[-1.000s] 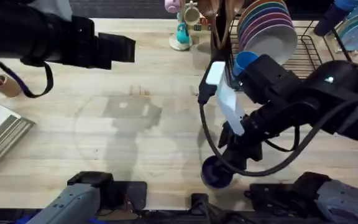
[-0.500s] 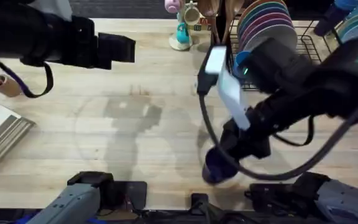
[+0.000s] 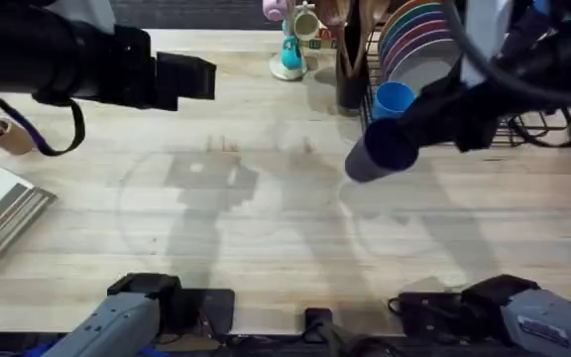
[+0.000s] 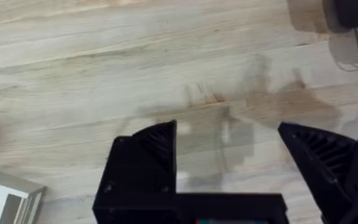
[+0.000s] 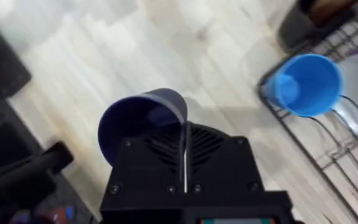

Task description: Pick up the cup on the table and put them onto the rack.

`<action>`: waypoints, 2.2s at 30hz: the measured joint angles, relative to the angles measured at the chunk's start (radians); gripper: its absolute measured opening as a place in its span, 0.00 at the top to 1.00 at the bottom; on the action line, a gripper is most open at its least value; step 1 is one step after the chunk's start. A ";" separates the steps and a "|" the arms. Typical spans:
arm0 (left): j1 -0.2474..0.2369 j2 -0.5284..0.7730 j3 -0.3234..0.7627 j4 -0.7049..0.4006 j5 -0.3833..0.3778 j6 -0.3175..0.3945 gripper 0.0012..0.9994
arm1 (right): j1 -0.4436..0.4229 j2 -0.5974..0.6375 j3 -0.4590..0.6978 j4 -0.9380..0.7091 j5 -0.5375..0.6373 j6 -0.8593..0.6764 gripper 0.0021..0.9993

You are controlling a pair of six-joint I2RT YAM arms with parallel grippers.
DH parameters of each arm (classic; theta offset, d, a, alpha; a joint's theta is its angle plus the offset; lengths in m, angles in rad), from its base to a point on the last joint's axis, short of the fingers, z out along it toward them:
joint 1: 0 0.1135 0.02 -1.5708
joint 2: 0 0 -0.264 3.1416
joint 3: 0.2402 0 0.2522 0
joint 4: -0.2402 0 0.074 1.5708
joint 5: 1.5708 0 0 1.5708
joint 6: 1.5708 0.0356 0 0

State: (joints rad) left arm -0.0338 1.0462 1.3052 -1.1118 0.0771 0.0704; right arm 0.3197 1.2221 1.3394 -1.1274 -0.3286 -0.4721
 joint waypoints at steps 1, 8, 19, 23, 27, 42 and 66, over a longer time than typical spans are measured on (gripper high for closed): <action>0.000 0.000 0.000 0.000 0.000 0.000 0.01 | -0.018 0.000 0.003 0.006 0.000 0.000 0.97; 0.000 0.000 0.000 0.000 0.000 0.000 0.01 | -0.099 0.014 0.037 0.073 0.053 -0.001 0.97; 0.000 0.000 0.000 0.000 0.000 0.000 0.01 | -0.160 0.061 0.047 0.279 0.153 0.001 0.97; 0.000 0.000 0.000 0.001 0.000 0.000 0.01 | -0.189 0.062 0.059 0.290 0.158 0.017 0.97; 0.000 0.000 0.000 0.001 0.000 0.000 0.01 | -0.210 0.092 0.099 0.293 0.158 0.024 0.97; 0.000 0.000 0.000 0.000 0.000 0.000 0.01 | -0.225 0.198 0.119 0.290 0.161 0.046 0.97; 0.000 0.000 0.000 0.000 0.000 0.000 0.01 | -0.247 0.345 0.119 0.255 0.161 0.050 0.97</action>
State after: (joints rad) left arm -0.0338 1.0462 1.3052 -1.1114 0.0771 0.0704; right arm 0.0727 1.5671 1.4586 -0.8719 -0.1673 -0.4225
